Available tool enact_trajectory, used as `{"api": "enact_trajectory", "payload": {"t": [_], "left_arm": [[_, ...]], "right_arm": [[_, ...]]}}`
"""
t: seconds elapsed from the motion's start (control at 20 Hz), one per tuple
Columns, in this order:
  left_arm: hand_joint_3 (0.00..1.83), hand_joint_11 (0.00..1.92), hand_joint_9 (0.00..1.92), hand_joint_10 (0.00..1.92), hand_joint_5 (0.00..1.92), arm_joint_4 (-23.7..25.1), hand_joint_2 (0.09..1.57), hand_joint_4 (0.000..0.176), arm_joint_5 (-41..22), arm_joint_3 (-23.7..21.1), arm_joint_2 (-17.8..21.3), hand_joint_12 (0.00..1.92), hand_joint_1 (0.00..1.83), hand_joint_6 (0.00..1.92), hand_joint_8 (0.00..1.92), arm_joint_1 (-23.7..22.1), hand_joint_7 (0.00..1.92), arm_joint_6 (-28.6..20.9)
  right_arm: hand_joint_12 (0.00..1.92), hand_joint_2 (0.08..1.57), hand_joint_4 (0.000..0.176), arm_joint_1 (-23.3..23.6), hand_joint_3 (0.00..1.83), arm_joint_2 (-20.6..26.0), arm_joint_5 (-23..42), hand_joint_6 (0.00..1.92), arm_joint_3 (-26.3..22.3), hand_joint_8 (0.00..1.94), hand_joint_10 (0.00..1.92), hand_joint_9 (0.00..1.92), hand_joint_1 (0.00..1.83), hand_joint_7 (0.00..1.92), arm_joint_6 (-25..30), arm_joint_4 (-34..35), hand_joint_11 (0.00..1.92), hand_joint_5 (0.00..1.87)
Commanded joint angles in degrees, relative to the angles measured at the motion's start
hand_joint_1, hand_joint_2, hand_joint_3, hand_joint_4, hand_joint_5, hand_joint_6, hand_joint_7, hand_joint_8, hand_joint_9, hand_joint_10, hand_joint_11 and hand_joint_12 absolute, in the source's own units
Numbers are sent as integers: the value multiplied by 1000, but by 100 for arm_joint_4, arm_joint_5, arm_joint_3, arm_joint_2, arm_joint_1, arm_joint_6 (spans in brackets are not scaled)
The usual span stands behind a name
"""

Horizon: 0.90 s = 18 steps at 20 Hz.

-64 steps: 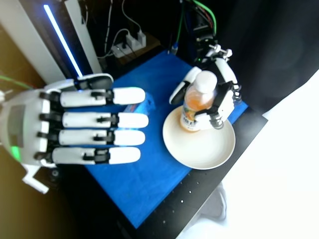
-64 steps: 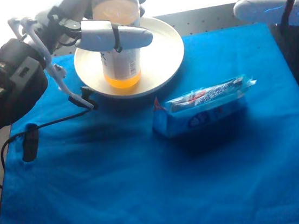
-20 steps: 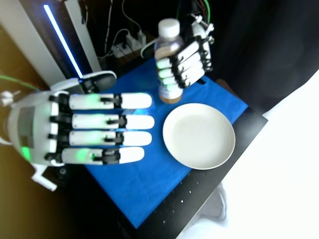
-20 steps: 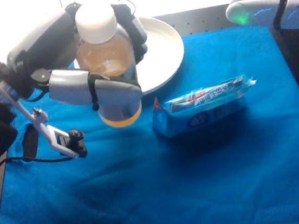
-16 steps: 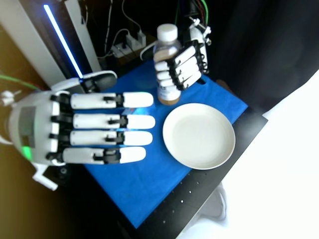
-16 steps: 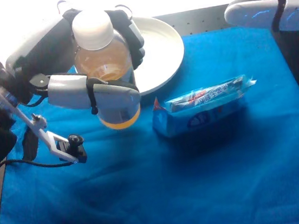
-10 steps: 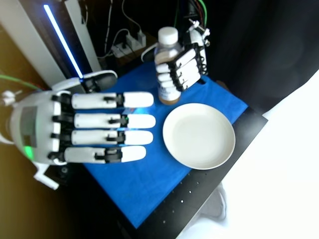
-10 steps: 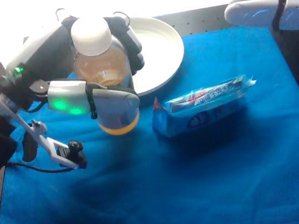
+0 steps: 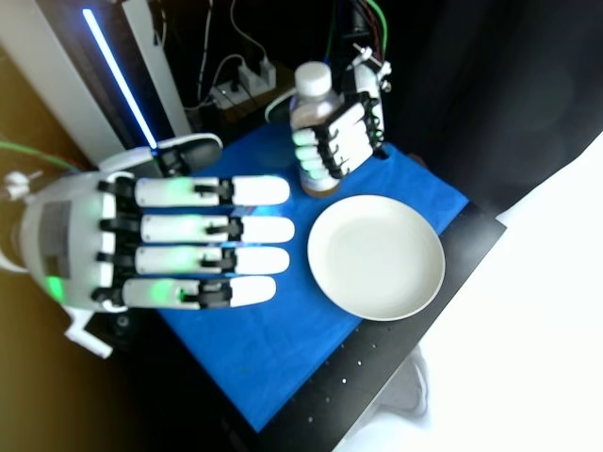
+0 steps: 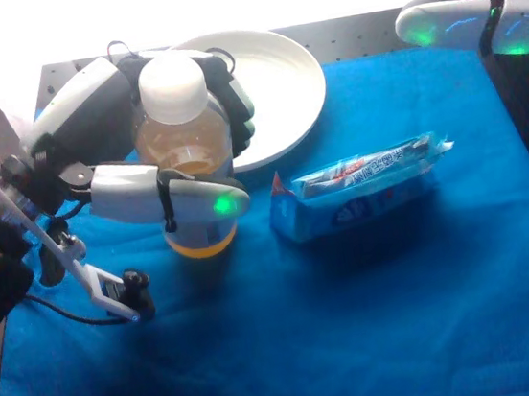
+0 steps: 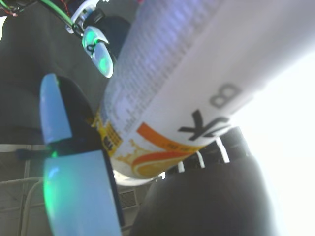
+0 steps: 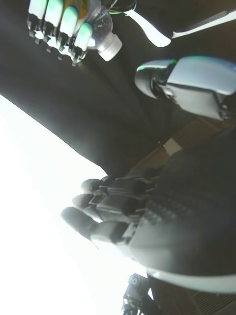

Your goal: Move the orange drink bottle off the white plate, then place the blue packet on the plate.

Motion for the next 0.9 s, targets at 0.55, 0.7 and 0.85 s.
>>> {"api": "enact_trajectory", "payload": {"t": [0.55,0.7,0.85], "left_arm": [[1,288,733,68,557,-294,1012,0,-977,-110,87,1232,1086,348,17,113,725,-156],[0,87,595,0,482,-292,1014,0,-1028,-145,107,1234,995,88,0,114,555,-155],[0,5,476,0,351,-290,997,2,-1079,-172,113,1164,907,14,0,127,413,-155]], "right_arm": [[1067,815,32,49,3,-9,652,0,21,2,1,333,604,378,103,78,3,160],[1029,814,38,49,1,-17,652,0,22,0,0,338,611,380,103,80,0,159],[1058,817,34,49,0,-17,652,0,21,1,2,331,602,366,103,83,0,151]]}}
